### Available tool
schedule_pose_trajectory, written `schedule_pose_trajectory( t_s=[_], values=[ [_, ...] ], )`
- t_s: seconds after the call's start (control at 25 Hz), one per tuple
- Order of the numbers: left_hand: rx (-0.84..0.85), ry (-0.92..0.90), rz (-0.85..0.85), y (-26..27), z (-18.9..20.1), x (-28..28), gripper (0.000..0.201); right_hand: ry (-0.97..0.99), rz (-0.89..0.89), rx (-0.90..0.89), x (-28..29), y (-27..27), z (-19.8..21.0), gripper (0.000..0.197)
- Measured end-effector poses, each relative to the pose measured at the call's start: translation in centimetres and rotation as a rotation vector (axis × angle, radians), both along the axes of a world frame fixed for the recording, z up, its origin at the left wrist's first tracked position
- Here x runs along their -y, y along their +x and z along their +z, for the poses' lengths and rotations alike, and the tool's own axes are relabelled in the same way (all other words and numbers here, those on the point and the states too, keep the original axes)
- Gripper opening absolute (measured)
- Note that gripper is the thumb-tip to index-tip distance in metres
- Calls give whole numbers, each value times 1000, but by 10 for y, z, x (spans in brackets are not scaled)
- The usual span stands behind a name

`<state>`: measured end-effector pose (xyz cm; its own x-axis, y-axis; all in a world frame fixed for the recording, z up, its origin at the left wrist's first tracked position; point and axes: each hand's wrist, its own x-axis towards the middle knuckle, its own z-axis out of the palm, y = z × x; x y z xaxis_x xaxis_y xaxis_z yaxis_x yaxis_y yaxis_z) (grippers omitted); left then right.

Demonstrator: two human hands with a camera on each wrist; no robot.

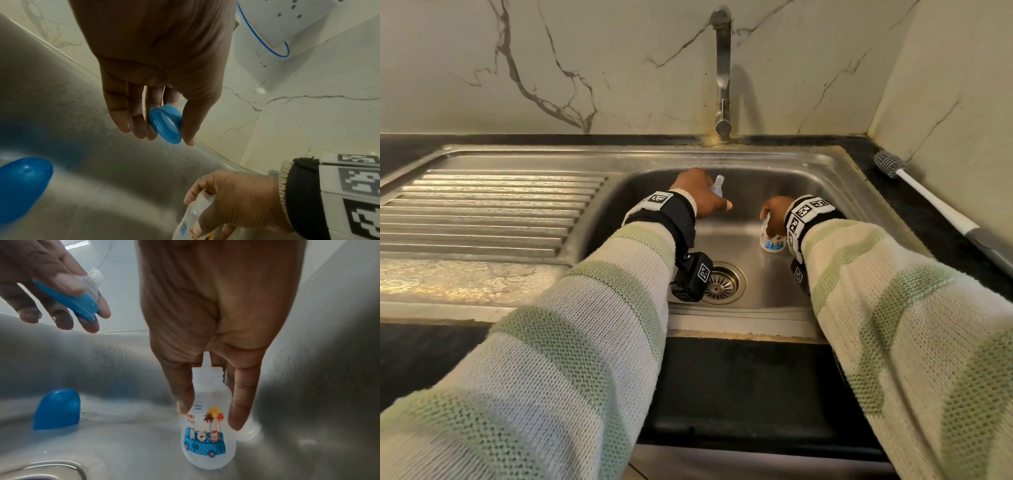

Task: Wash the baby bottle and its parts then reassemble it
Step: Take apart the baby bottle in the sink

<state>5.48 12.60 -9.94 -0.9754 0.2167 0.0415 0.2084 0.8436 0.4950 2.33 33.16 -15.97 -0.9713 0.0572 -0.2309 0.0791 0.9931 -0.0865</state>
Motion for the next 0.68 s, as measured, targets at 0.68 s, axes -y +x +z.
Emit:
schedule_pose_trajectory(
  t_s=[0.68],
  values=[
    [-1,-4,-121,11,6,-2,38,-516,192,-387,40,67,82,29]
  ],
)
